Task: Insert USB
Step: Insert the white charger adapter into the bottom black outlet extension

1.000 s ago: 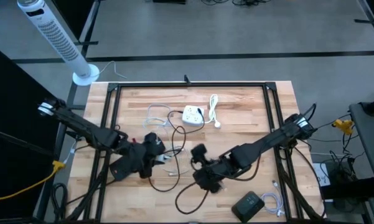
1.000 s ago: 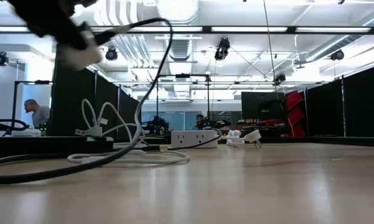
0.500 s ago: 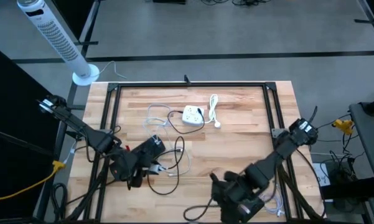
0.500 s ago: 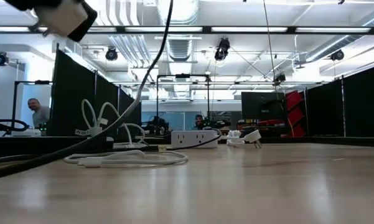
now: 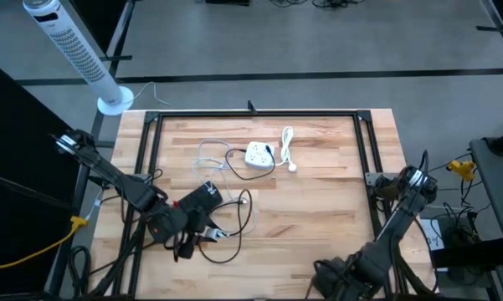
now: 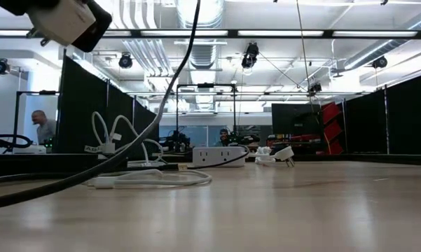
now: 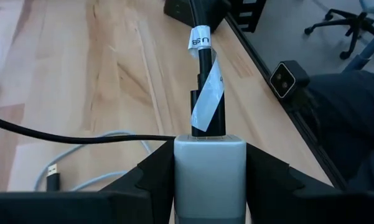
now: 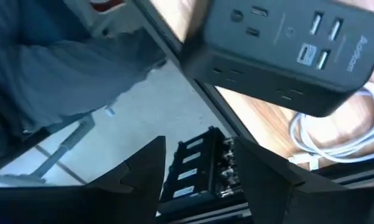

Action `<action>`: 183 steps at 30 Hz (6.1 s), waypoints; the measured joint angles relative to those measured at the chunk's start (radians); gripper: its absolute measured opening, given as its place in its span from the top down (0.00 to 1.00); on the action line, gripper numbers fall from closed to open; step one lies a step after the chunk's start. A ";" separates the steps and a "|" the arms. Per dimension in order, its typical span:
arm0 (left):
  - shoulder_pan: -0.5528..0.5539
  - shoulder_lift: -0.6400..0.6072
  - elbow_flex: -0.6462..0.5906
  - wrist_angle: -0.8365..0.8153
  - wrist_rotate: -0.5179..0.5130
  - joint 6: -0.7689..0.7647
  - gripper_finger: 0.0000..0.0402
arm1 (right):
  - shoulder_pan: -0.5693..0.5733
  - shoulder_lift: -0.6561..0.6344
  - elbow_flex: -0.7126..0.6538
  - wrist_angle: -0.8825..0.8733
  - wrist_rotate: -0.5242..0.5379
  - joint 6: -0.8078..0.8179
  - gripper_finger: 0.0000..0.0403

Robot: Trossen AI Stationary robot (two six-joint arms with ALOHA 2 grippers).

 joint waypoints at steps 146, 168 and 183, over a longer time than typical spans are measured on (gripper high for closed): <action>0.115 0.717 0.188 0.712 0.412 0.009 0.57 | -0.078 -0.035 -0.165 0.066 0.343 -0.740 0.64; 0.122 0.790 0.189 0.713 0.197 0.155 0.74 | 0.007 -0.067 -0.228 -0.060 0.424 -0.563 0.64; 0.214 0.959 0.471 0.486 0.267 0.085 0.84 | 0.093 -0.105 -0.425 0.160 0.488 -0.330 0.64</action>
